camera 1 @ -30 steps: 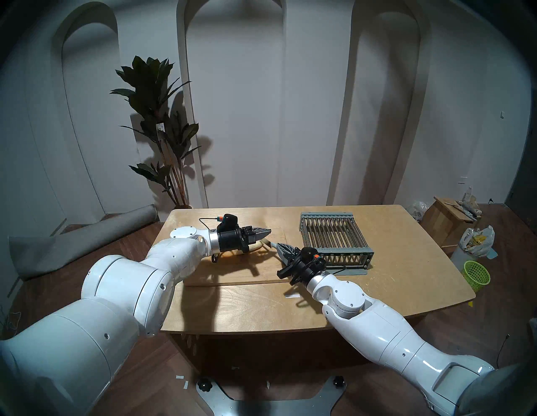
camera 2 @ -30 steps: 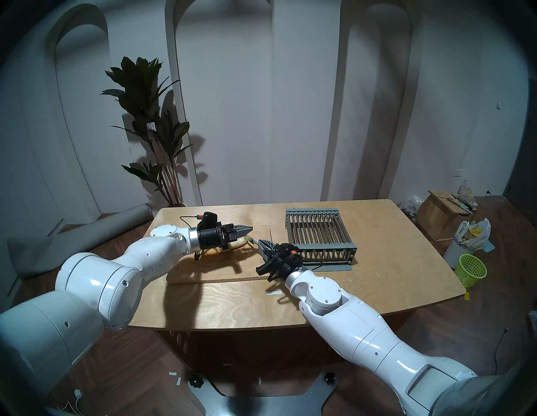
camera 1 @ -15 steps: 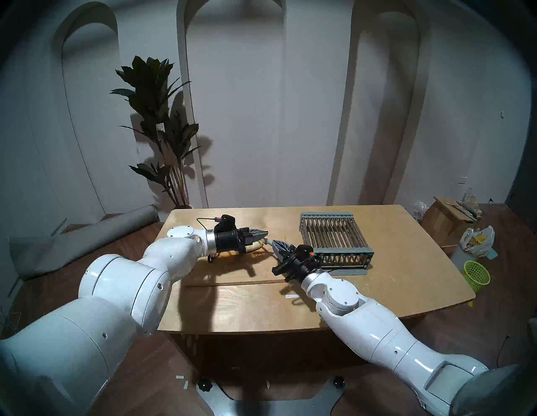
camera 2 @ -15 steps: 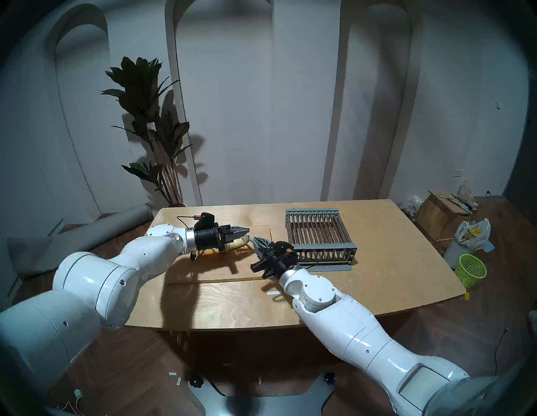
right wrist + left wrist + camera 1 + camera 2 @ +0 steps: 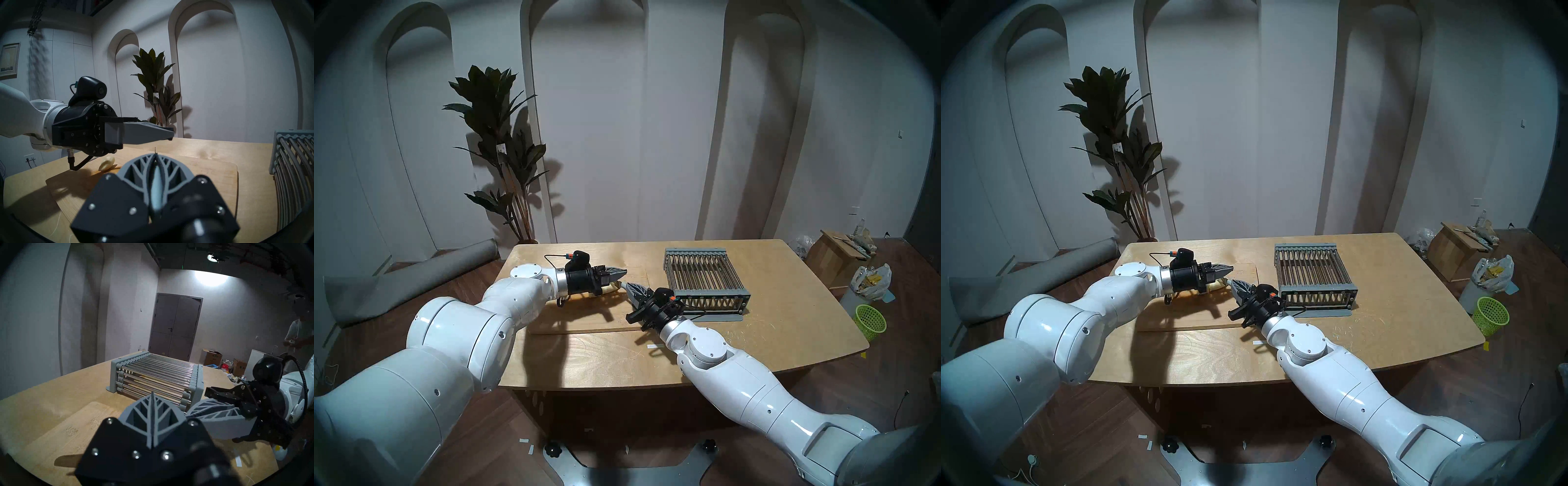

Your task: Cut the banana into four pieces on the cutting board

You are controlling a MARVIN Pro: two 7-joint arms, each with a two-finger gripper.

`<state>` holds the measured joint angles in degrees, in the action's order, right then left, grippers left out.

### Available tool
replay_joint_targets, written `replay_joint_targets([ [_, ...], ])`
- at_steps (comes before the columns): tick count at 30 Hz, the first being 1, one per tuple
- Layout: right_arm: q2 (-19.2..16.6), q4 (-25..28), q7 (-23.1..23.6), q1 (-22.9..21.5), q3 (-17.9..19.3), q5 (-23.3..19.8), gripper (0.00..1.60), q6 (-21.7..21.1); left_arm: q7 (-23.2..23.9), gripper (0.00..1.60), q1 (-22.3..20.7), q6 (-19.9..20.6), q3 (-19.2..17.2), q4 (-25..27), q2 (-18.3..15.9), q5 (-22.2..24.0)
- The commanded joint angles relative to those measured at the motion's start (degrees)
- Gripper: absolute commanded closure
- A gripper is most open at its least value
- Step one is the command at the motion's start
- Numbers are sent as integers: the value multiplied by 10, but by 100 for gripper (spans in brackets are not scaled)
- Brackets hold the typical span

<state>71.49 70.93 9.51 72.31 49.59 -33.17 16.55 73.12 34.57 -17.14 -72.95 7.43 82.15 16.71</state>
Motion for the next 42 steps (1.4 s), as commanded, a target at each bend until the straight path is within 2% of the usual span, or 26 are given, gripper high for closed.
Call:
replay_joint_targets([
  [1, 14, -6, 0, -13, -1, 1, 160, 4, -17, 160, 0, -7, 17, -1, 13, -18],
  [14, 16, -28, 4, -22, 0, -1, 160, 4, -21, 160, 20, -18, 26, -7, -5, -27],
  [34, 18, -55, 6, -31, 5, -11, 160, -1, -45, 160, 28, -10, 32, -8, 7, -29],
  [42, 20, -55, 6, -31, 4, -14, 160, -2, -34, 160, 31, -9, 39, -7, 2, -33],
])
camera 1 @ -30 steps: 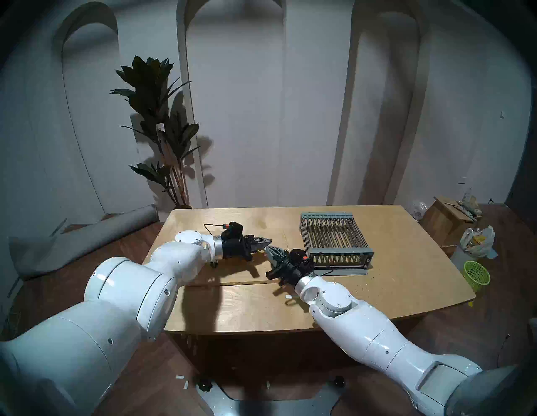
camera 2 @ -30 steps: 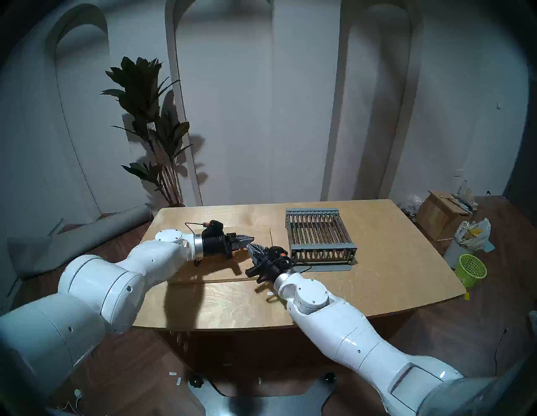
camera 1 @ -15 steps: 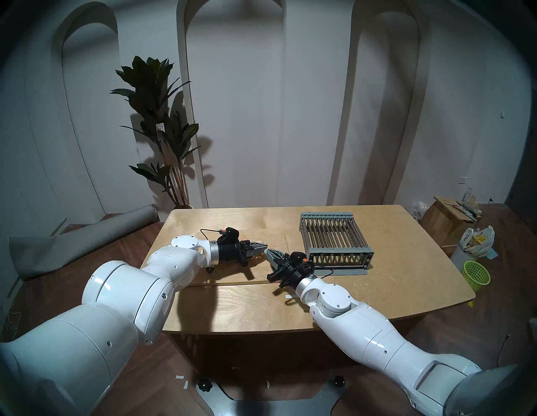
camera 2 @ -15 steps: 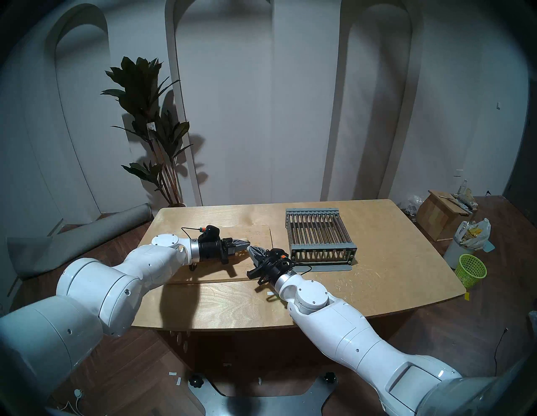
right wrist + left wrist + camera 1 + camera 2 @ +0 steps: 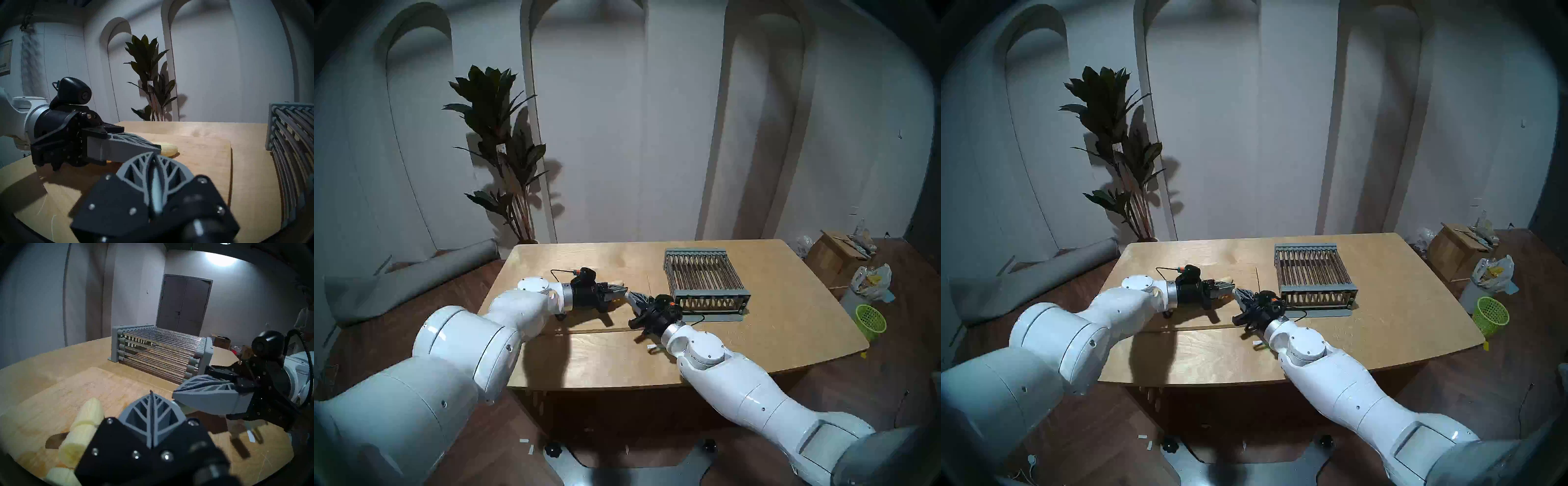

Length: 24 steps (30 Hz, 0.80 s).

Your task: Cut the banana into four pieces on the cutting board

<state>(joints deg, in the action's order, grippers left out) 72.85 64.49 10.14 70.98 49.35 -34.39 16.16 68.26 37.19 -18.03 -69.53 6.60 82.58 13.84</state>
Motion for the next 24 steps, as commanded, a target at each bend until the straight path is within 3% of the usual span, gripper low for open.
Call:
replay_joint_targets([
  [1, 6, 11, -1, -18, 6, -2, 160, 1, 16, 160, 5, 0, 6, 1, -3, -5],
  [5, 7, 18, -1, -16, 5, -3, 160, 1, 21, 160, -1, -3, 1, 4, -8, 2],
  [11, 7, 21, -1, -15, 4, -4, 160, 2, 10, 160, -35, 6, -51, 14, -16, 50],
  [13, 8, 20, -1, -15, 3, -5, 160, 2, 3, 160, -61, 5, -72, 25, -23, 67],
  [24, 12, 18, -6, -8, 2, -16, 160, -2, -12, 160, -97, 2, -176, 123, -66, 159],
])
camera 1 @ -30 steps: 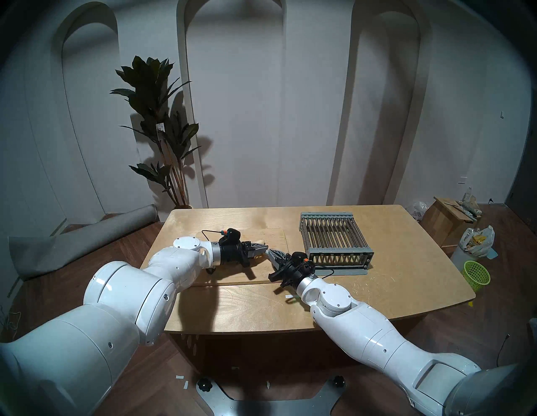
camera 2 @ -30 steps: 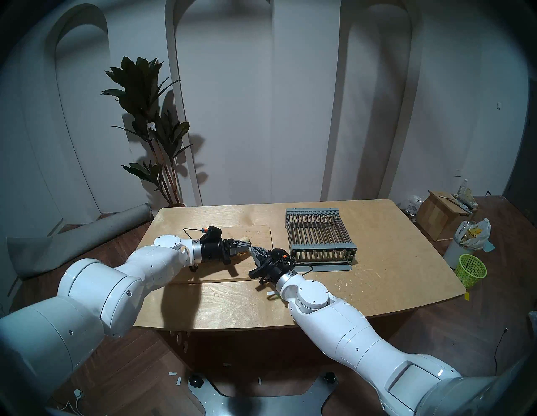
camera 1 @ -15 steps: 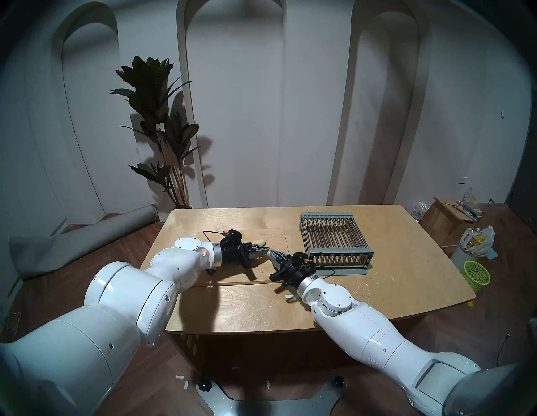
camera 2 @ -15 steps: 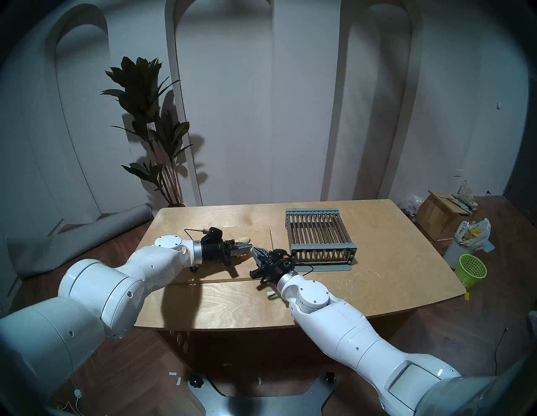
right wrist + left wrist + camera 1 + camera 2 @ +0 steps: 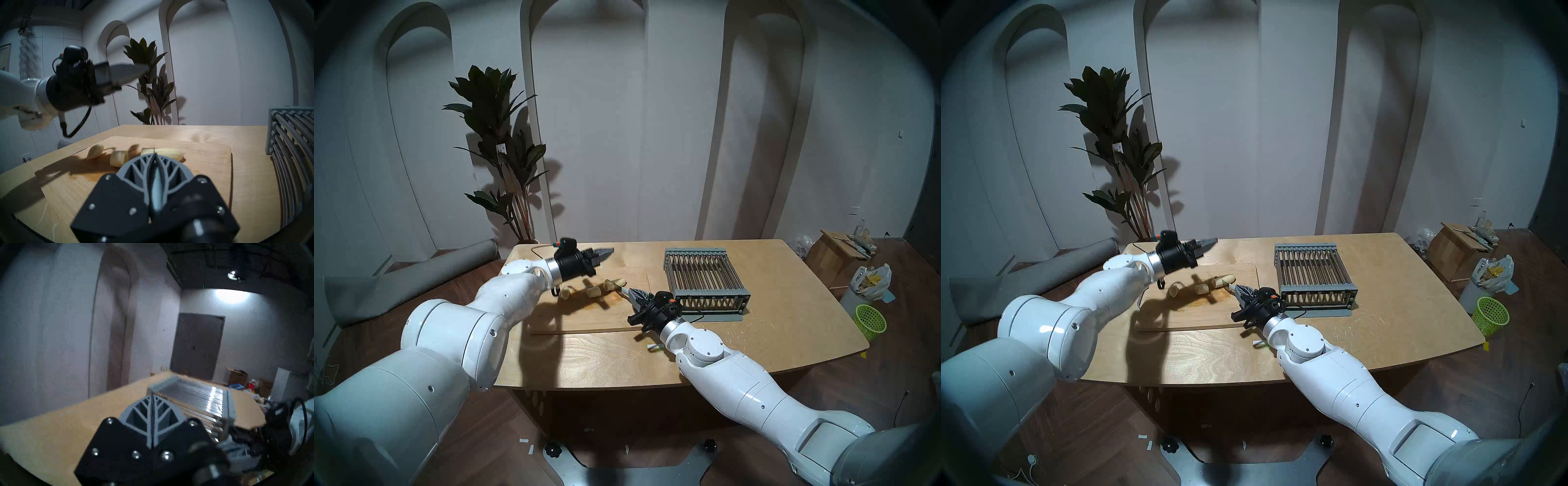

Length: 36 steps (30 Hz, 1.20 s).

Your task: Cut the banana into four pieces on the cutting board

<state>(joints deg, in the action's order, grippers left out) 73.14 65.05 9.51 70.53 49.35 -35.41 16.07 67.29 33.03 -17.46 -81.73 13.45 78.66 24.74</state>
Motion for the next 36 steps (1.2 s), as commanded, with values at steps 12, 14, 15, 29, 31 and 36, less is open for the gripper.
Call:
replay_joint_targets([
  [12, 34, 35, 27, 14, 56, -171, 160, -110, 42, 160, -54, 24, -103, 37, -40, 101],
  [14, 28, 50, 32, 14, 57, -187, 160, -129, 51, 160, -54, 29, -104, 30, -38, 103],
  [15, 24, 59, 33, 14, 60, -190, 160, -147, 56, 160, -55, 30, -104, 27, -38, 102],
  [29, -38, 110, 16, -5, -20, -7, 160, -50, 75, 160, -57, 35, -121, 13, -23, 117],
  [31, -45, 107, 10, -11, -27, 27, 160, -31, 78, 160, -55, 36, -126, 14, -22, 122],
  [36, -55, 108, -22, -22, -27, 88, 160, 9, 87, 160, -50, 37, -141, 14, -21, 135],
])
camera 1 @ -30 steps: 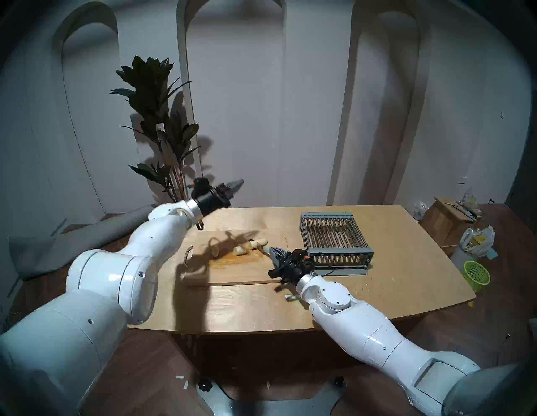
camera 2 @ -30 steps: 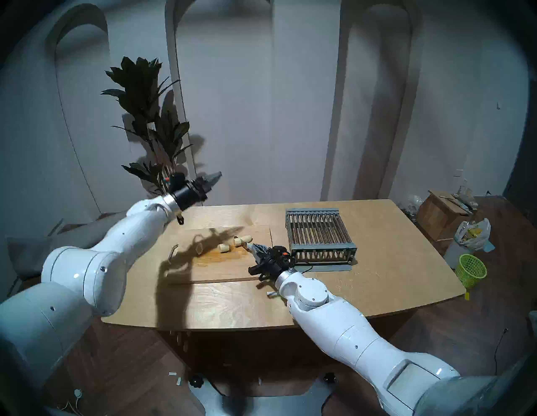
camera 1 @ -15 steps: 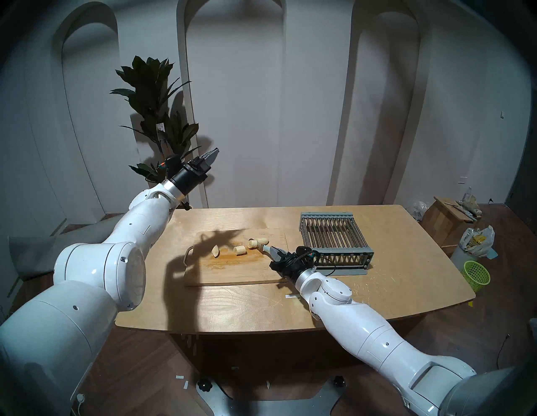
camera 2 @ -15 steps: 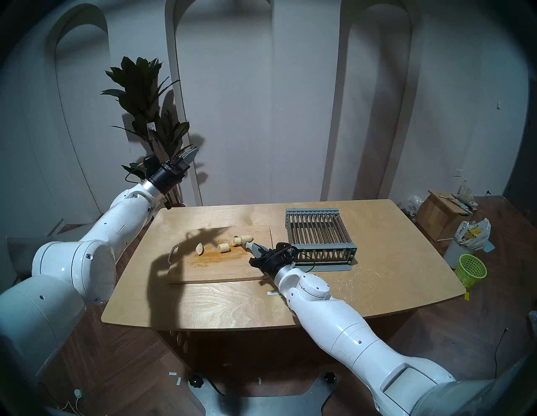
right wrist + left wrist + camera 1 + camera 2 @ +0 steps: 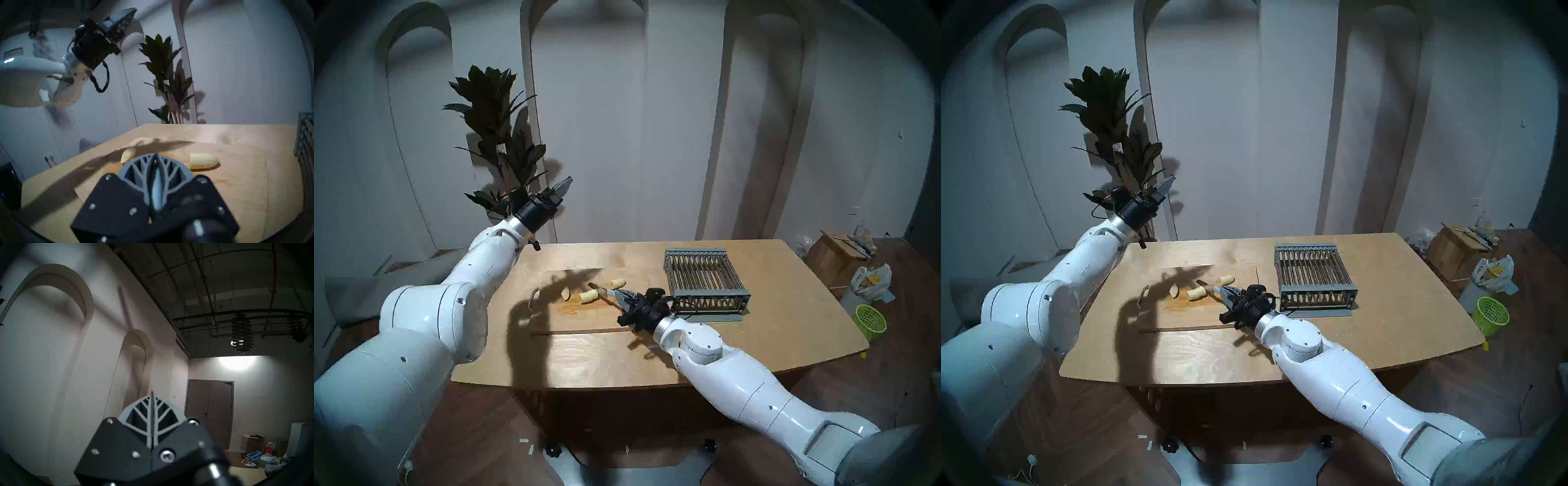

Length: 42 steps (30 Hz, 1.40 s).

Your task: Cut the banana into four pieces on the cutting board

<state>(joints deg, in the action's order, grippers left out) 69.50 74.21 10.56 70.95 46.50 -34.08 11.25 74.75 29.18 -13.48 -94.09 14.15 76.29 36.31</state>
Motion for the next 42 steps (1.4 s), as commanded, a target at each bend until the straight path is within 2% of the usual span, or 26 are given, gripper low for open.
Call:
replay_joint_targets([
  [1, -20, 20, -39, -26, 3, 81, 160, 61, 14, 160, -10, -3, -21, 8, 3, 22],
  [3, -25, 23, -55, -29, 0, 112, 160, 77, 18, 160, -6, -5, -27, 10, 2, 28],
  [5, -24, 25, -66, -26, 0, 123, 160, 83, 22, 160, -5, -7, -31, 12, 2, 31],
  [6, -29, 27, -79, -26, -5, 153, 160, 94, 24, 160, -2, -11, -34, 17, 0, 32],
  [8, -27, 29, -90, -23, -6, 162, 160, 98, 26, 160, 0, -15, -36, 22, -1, 33],
  [9, -27, 30, -106, -20, -11, 190, 160, 108, 22, 160, 1, -26, -36, 28, -4, 31],
  [13, -25, 41, -124, -15, -11, 206, 160, 108, 0, 160, -1, -53, -34, 49, -18, 20],
  [17, -24, 46, -140, -12, -11, 220, 160, 109, -15, 160, 4, -62, -36, 64, -26, 19],
  [18, -24, 50, -142, -11, -11, 220, 160, 108, -14, 152, 4, -59, -36, 66, -32, 18],
  [19, -25, 53, -146, -10, -11, 223, 160, 108, -19, 33, 7, -61, -39, 71, -34, 20],
  [20, -26, 56, -150, -8, -11, 226, 160, 107, -22, 0, 9, -65, -42, 77, -38, 22],
  [27, -37, 79, -175, -1, -11, 254, 160, 102, -36, 0, 20, -65, -51, 117, -54, 23],
  [29, -39, 86, -181, 1, -8, 257, 160, 102, -38, 0, 23, -79, -46, 128, -62, 14],
  [35, -23, 113, -210, 26, 13, 222, 160, 112, -39, 0, 44, -90, -48, 160, -73, 7],
  [42, 2, 141, -245, 72, 29, 155, 160, 122, -37, 0, 78, -97, -46, 188, -94, -13],
])
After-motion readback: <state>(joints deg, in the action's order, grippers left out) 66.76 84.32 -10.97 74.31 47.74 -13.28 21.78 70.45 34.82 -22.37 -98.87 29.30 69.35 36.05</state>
